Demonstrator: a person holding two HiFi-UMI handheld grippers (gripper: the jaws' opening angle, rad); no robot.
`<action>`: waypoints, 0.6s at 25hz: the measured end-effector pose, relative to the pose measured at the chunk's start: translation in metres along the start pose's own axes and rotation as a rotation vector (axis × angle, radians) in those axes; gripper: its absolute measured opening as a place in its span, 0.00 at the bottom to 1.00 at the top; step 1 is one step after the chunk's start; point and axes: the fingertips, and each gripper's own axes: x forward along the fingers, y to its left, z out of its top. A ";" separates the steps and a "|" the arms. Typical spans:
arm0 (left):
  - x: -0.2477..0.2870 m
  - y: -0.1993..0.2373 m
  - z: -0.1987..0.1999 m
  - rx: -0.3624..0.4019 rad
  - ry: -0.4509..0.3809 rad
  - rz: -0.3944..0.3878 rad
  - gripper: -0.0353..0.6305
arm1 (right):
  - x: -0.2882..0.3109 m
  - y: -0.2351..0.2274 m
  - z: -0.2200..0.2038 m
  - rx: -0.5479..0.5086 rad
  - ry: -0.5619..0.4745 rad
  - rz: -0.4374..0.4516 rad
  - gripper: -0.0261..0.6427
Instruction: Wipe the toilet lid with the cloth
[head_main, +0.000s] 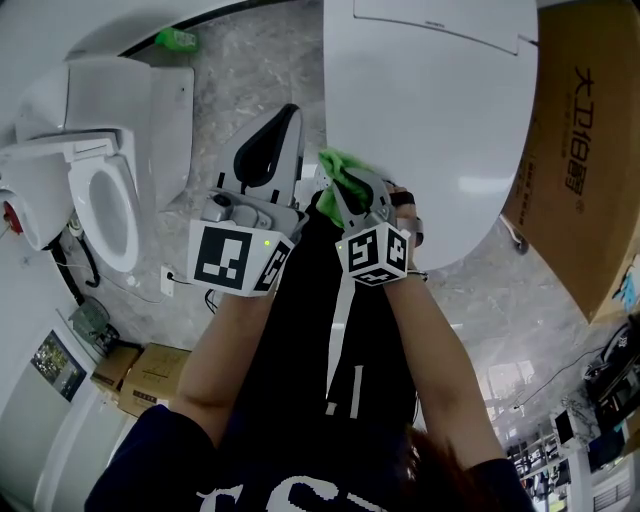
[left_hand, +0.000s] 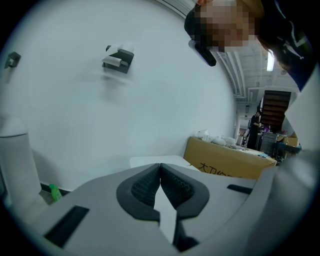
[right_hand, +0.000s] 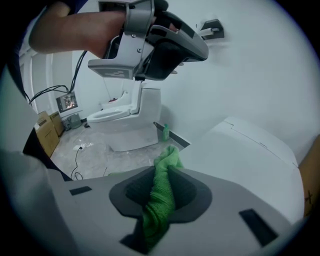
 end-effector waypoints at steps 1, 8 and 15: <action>0.000 0.000 -0.001 0.001 0.000 0.001 0.09 | 0.000 0.003 0.000 -0.006 0.002 0.012 0.17; -0.002 -0.007 -0.003 0.002 -0.001 0.001 0.09 | -0.004 0.026 -0.006 -0.011 0.024 0.095 0.17; -0.004 -0.013 -0.003 0.007 -0.001 -0.002 0.09 | -0.029 0.035 -0.032 -0.030 0.033 0.109 0.16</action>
